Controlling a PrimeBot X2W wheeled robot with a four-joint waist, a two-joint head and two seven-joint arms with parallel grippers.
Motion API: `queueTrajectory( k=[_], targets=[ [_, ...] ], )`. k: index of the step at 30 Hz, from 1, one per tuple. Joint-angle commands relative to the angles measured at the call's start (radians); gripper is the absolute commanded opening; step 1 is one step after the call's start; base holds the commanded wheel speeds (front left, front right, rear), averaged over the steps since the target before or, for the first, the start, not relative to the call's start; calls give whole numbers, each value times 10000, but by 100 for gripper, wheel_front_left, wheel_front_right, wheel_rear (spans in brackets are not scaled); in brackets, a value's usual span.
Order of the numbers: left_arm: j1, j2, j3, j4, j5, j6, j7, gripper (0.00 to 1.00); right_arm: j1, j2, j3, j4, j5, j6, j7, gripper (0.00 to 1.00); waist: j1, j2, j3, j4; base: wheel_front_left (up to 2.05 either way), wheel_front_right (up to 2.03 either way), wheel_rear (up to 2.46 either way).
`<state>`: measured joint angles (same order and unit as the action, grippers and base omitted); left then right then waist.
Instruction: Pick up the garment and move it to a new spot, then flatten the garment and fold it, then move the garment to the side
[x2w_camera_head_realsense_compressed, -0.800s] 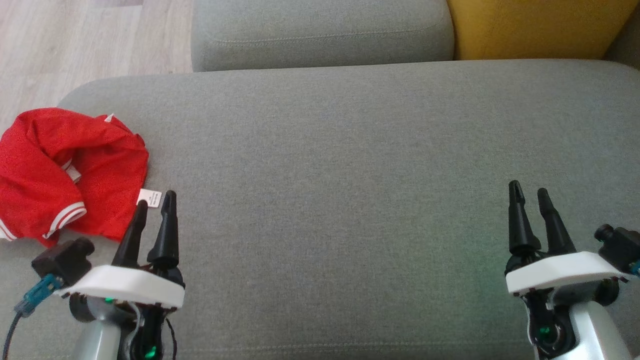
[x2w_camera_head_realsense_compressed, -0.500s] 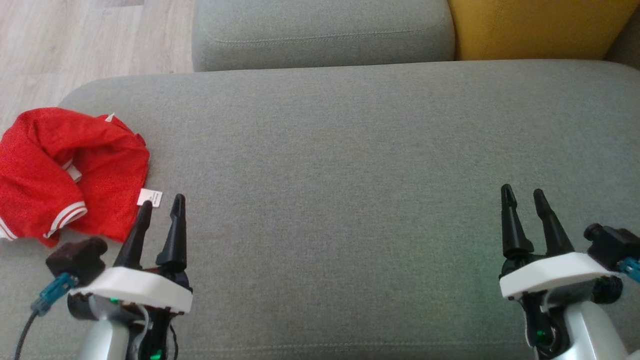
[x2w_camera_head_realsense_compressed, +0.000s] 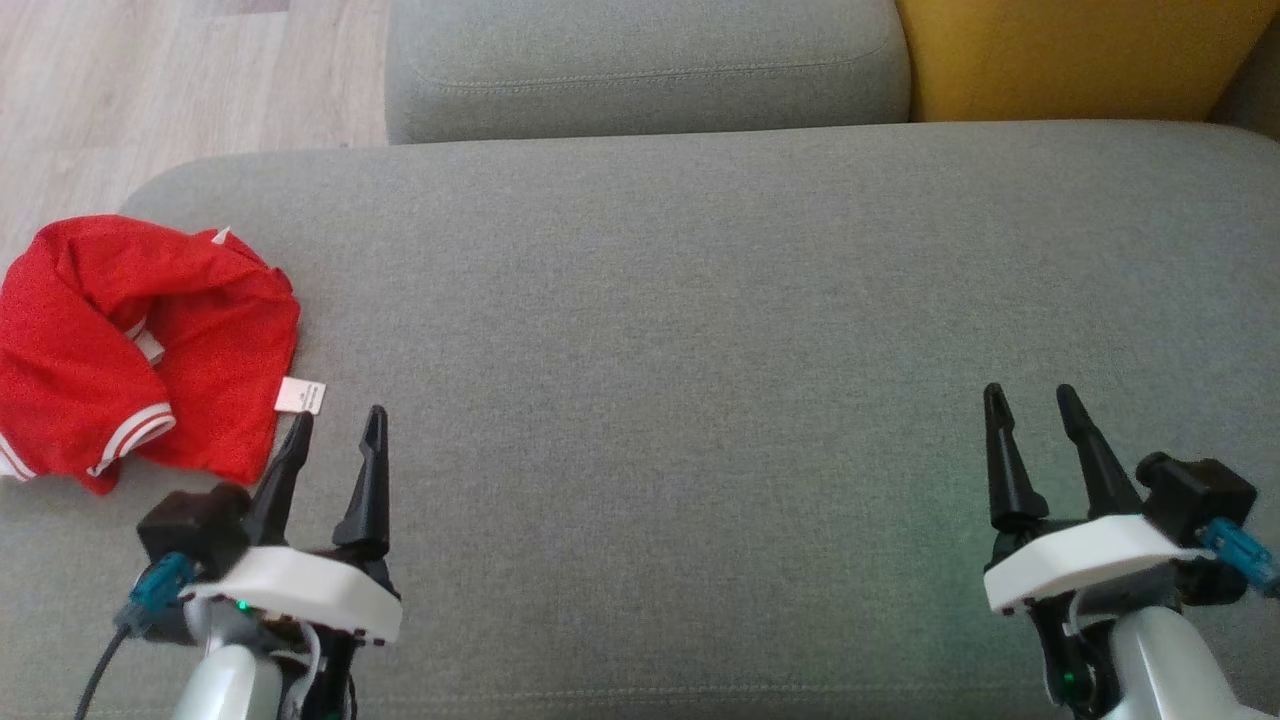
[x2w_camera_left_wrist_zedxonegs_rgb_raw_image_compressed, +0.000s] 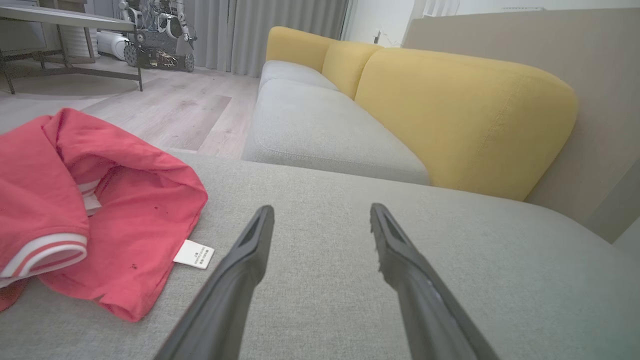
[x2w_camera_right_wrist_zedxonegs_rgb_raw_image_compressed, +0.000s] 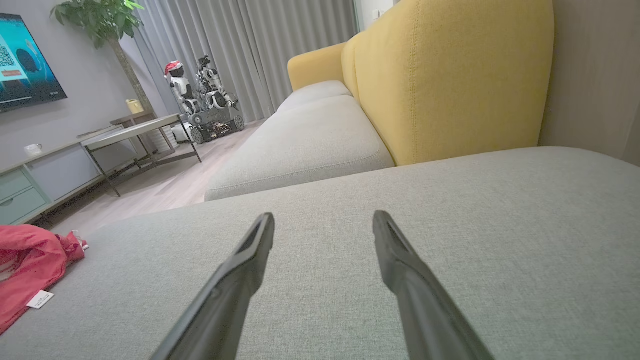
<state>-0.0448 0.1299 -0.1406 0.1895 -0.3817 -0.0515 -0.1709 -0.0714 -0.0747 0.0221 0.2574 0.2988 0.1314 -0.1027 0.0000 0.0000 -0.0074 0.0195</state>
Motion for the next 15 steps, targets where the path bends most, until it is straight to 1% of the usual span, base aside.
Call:
queueTrajectory(
  k=[1,15],
  targets=[
    [-502,238,225,-251,434,77,-182,100,-467,25,172,-294,-436,-6,-195,100,0,0,5,-2,0,0,0],
    [-497,254,69,96,1908,247,-563,100,-463,161,228,-99,-1889,-7,-560,100,0,0,-3,49,0,0,0]
  ],
)
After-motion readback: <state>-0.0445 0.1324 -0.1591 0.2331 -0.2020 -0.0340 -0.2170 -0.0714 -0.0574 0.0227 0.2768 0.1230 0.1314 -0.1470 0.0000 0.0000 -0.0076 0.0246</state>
